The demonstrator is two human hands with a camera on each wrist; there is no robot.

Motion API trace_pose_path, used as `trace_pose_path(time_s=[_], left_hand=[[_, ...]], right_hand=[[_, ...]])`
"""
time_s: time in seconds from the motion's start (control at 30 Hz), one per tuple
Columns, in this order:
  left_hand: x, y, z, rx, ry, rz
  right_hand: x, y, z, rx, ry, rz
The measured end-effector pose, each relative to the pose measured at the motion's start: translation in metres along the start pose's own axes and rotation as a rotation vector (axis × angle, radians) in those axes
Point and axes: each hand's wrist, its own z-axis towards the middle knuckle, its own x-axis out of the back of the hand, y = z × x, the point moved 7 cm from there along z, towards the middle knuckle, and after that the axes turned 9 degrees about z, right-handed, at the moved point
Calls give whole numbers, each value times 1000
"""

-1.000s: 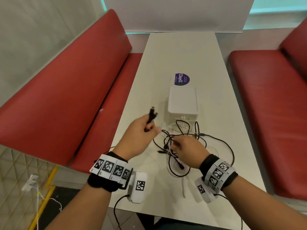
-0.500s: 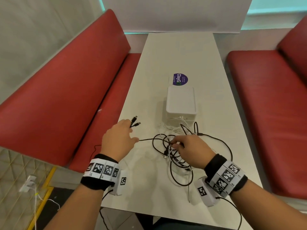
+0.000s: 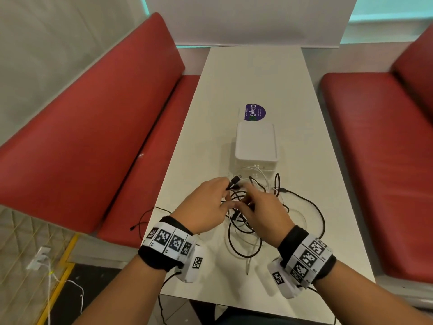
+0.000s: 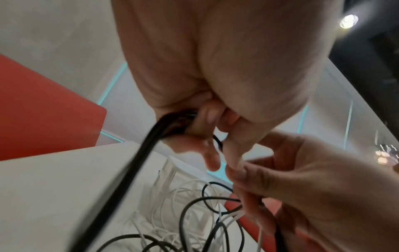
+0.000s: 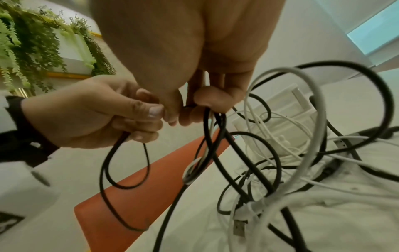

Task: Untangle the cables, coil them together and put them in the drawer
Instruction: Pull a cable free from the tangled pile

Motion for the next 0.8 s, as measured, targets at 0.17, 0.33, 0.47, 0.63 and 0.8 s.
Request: trace_pose_path(time_s=[0.17, 0.33, 0.47, 0.63, 0.8], left_hand=[[6, -2, -3, 18, 56, -61], [35, -18, -10, 171, 271, -403], [30, -26, -17, 174, 229, -572], [29, -58, -26, 292, 363, -631], [23, -64, -30, 330, 280, -506]], right_hand=[[6, 4, 4, -79, -68, -239], [-5, 35, 5, -138, -250, -145], [-1, 36, 11, -140, -219, -141], [23, 19, 11, -17, -25, -24], [30, 9, 7, 44, 0, -405]])
